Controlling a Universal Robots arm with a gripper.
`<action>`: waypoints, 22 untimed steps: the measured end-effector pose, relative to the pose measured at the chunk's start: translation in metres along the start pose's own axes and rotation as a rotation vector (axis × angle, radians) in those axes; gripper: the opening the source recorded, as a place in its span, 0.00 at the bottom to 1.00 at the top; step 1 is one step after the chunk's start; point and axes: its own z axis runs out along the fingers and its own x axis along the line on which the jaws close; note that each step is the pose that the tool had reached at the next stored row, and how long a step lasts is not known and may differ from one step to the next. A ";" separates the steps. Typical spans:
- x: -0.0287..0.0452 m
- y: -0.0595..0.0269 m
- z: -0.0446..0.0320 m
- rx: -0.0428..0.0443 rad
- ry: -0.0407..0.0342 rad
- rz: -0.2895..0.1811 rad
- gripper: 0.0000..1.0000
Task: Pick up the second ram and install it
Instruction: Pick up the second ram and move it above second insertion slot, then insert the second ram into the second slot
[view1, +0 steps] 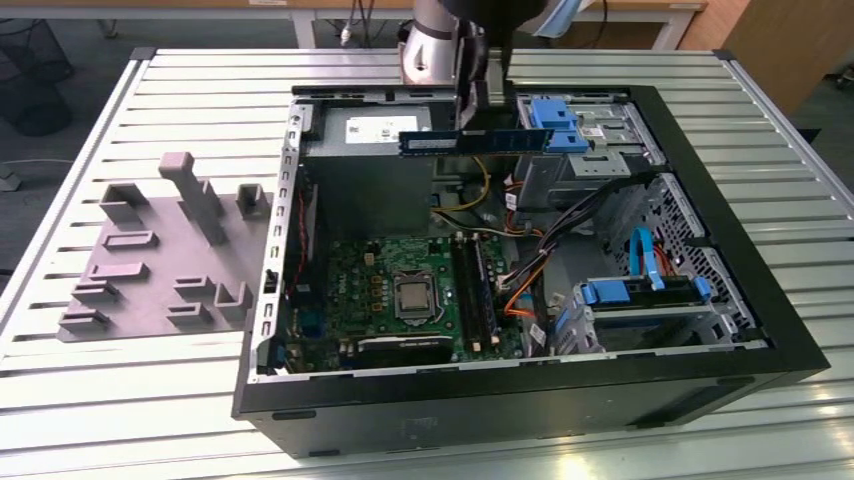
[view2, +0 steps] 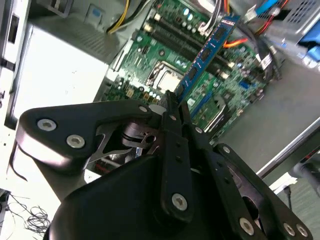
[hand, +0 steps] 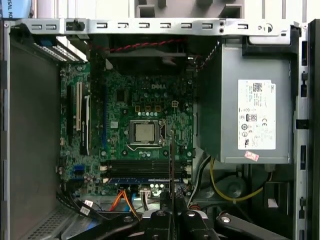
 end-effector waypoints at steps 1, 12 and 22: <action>0.0000 -0.0020 0.0000 0.0000 0.0001 0.000 0.14; 0.0000 -0.0029 0.0000 0.0000 0.0000 0.000 0.14; 0.0000 -0.0030 0.0007 0.0004 0.0096 0.055 0.14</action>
